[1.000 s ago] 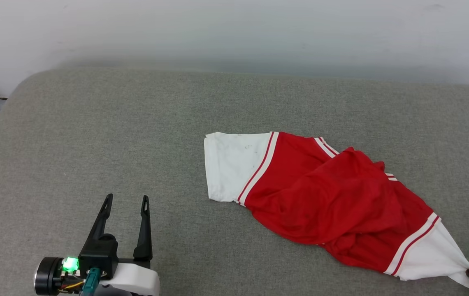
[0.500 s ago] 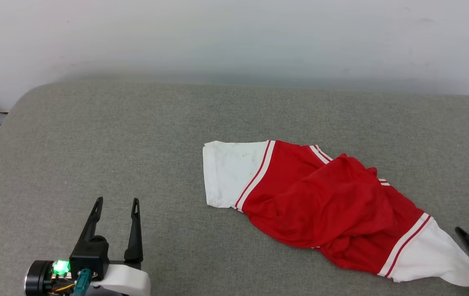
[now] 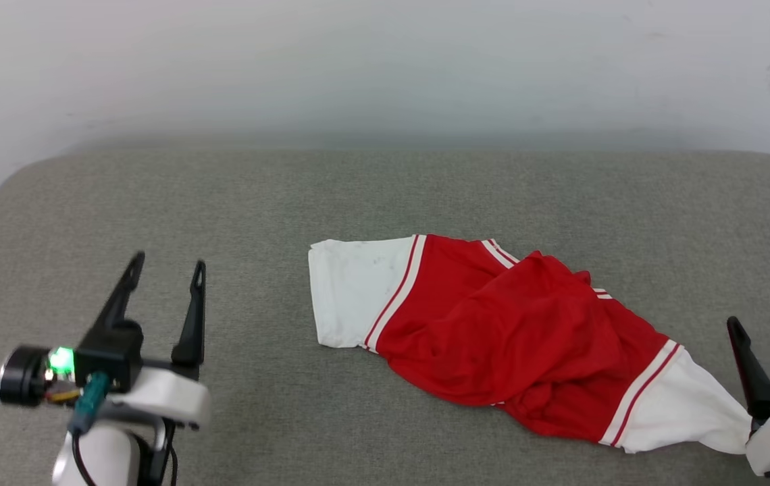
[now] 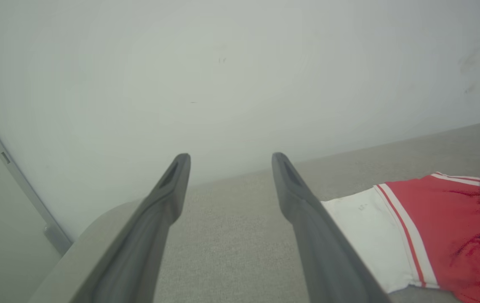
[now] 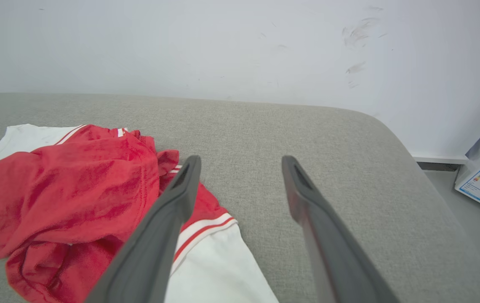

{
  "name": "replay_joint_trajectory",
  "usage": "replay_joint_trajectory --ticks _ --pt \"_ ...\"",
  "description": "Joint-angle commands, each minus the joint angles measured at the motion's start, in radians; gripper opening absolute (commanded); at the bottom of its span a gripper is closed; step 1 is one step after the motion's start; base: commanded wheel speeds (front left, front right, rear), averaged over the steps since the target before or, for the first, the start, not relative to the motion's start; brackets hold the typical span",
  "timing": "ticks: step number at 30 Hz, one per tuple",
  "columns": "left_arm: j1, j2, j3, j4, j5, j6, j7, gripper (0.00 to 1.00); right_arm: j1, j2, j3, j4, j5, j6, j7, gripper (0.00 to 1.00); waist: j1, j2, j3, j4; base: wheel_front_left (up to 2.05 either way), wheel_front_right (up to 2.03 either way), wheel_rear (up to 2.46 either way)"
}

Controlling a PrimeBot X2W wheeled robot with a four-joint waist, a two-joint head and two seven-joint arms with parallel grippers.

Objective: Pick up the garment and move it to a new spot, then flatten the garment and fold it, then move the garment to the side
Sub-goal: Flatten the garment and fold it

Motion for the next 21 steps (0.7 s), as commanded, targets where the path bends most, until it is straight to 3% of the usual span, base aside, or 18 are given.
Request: replay_joint_trajectory --ticks 1,5,8,12,21 --pt "-0.045 0.014 -0.005 0.012 -0.009 -0.018 -0.003 1.0 0.02 0.024 -0.013 -0.032 -0.025 -0.001 0.011 1.0 0.0 0.0 0.011 -0.012 0.0 0.0 0.0" --pt "-0.179 0.065 -0.043 0.098 -0.046 -0.069 0.008 1.0 0.037 0.081 -0.029 -0.104 -0.075 -0.001 0.039 1.0 0.0 0.0 0.036 -0.039 0.0 0.0 0.0" --pt "-0.289 0.099 -0.096 0.142 -0.104 -0.085 0.082 1.0 0.039 0.106 -0.035 -0.14 -0.096 -0.001 0.048 1.0 0.0 0.0 0.062 -0.058 0.0 0.0 0.0" --pt "-0.42 0.168 -0.234 0.17 -0.25 -0.087 0.246 1.0 0.025 0.129 -0.036 -0.167 -0.118 -0.001 0.051 1.0 0.0 0.0 0.102 -0.087 0.0 0.0 0.0" --pt "-0.682 0.355 -0.559 0.212 -0.601 -0.088 0.727 1.0 -0.021 0.162 -0.036 -0.187 -0.14 -0.001 0.037 1.0 0.0 0.0 0.21 -0.147 0.0 0.0 0.0"
